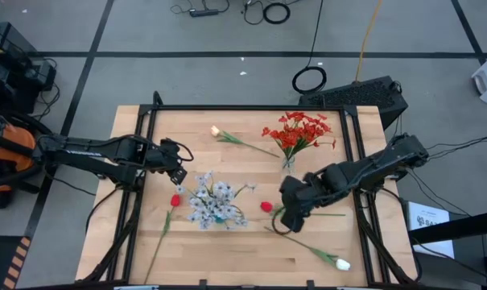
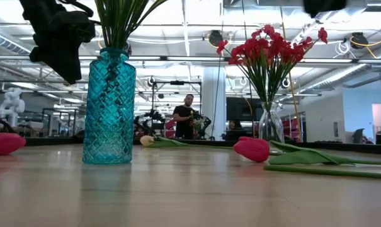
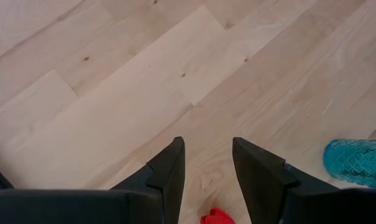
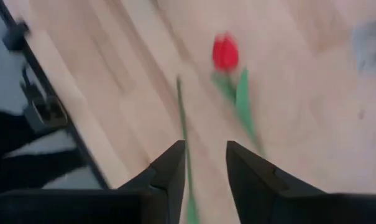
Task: Sort flowers into vase by color
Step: Put the right red flower into the transparent flower vase
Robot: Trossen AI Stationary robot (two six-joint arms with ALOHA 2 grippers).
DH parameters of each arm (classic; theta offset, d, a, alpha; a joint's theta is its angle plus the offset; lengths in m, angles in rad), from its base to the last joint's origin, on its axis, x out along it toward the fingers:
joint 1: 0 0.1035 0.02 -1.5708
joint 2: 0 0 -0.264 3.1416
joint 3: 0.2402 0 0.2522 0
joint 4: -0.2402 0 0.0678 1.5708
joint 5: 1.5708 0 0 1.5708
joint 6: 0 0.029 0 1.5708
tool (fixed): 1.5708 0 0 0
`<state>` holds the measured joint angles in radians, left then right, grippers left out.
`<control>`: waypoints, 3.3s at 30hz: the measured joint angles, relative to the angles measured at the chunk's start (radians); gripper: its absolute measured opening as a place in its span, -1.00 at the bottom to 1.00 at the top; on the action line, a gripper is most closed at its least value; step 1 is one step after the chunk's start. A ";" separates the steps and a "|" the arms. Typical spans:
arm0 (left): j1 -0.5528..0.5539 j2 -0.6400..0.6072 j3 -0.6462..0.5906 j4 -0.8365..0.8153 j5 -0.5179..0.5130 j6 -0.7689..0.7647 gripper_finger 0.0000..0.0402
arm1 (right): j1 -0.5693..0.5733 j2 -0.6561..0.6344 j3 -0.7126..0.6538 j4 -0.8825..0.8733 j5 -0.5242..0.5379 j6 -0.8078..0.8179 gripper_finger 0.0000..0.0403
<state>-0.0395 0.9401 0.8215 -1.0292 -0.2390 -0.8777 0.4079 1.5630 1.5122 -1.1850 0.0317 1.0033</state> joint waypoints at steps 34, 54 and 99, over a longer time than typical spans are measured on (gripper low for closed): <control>-0.662 0.068 -0.063 -0.153 0.027 -0.877 -0.30 | 0.043 -0.248 -0.671 0.408 -0.129 0.036 -0.97; -0.724 0.139 -0.063 -0.103 0.021 -0.974 -0.30 | 0.023 -0.045 -0.678 0.599 0.021 -0.256 -0.32; -0.673 0.138 -0.063 -0.048 -0.131 -0.589 -0.30 | -0.013 -0.286 -0.659 0.561 0.301 -0.061 -0.99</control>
<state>-0.7122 1.0786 0.7589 -1.0774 -0.3699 -1.4665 0.3953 1.2771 0.8528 -0.6245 0.3324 0.9426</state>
